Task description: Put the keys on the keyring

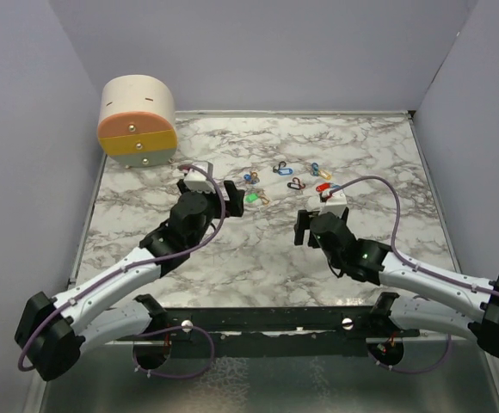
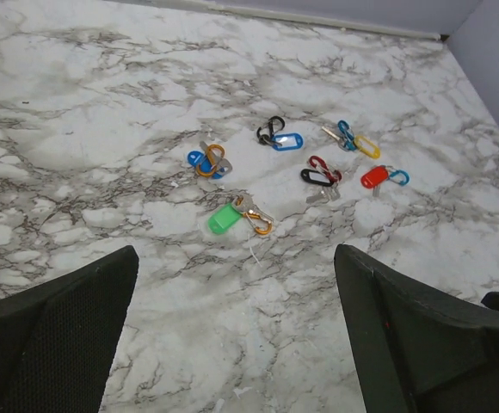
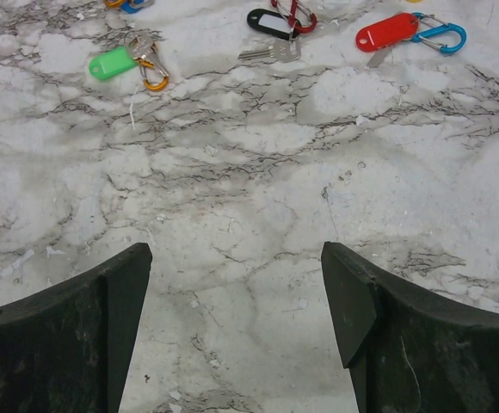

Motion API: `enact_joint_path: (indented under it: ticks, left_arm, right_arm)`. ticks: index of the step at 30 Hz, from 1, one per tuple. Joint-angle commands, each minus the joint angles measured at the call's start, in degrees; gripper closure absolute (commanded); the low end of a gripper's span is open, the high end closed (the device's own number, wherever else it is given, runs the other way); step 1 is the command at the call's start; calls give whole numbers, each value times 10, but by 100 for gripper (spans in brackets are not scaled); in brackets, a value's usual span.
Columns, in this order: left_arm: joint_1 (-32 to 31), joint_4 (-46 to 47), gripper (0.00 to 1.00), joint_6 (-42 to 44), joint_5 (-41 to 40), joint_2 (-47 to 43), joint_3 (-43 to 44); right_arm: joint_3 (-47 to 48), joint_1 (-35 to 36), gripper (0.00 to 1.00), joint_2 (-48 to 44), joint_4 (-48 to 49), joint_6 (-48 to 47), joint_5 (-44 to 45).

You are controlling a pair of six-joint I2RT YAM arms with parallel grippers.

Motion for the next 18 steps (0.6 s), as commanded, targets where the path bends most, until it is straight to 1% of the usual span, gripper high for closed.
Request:
enact_joint_path:
  ticks: [1, 4, 8, 11, 13, 16, 18]
  left_arm:
    - [1, -80, 1, -41, -37, -76, -25]
    - [0, -80, 1, -59, -27, -127, -59]
    - [-1, -62, 1, -54, -26, -168, -96]
    - [-1, -55, 1, -47, -25, -176, -105]
    - [-1, -52, 1, -45, -23, -175, -108]
    - [-1, -52, 1, -45, -21, -171, -109]
    - [-1, -52, 1, -45, -19, -171, -109]
  right_arm:
    - [-13, -3, 19, -29, 16, 30, 35]
    - [-30, -3, 18, -44, 20, 45, 51]
    - [-40, -3, 18, -50, 37, 35, 56]
    - [-34, -3, 18, -45, 34, 30, 56]
    - [-36, -3, 18, -47, 50, 24, 48]
    - [-35, -3, 17, -41, 67, 33, 56]
    - [-25, -3, 16, -26, 55, 57, 77]
